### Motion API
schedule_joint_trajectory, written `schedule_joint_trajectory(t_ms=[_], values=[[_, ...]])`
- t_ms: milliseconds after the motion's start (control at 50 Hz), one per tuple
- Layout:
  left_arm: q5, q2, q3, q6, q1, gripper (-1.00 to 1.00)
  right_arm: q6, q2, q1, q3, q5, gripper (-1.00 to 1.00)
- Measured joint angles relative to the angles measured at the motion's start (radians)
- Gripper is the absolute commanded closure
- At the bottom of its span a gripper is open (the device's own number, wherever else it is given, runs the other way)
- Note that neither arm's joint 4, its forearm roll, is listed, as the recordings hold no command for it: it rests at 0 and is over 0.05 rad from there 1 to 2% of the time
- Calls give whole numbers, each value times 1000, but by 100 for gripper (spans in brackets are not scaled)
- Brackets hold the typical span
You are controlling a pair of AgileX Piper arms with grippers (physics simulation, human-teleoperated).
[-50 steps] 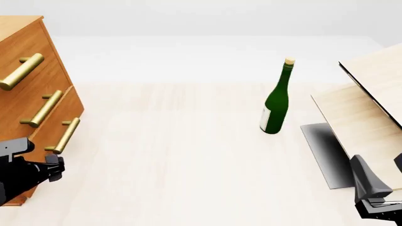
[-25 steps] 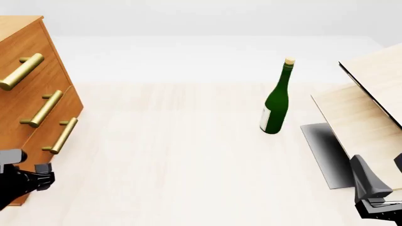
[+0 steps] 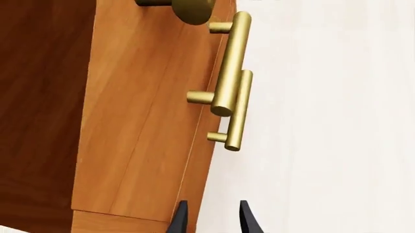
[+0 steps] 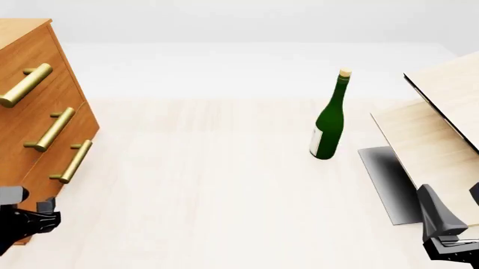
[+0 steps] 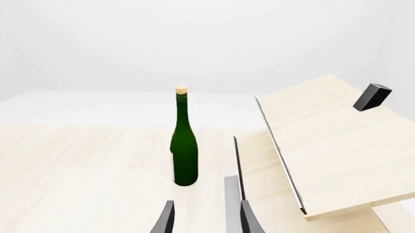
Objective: Put the bowl in the bottom drawer of the cabinet and close it.
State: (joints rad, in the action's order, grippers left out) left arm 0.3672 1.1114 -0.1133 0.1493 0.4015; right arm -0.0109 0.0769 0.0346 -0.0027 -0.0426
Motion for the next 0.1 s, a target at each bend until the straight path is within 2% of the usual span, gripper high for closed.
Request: schedule_joint_trajectory(t_ms=[100], values=[[3,-4,4,3,-3,-100,0,0,0,0,0,-100]])
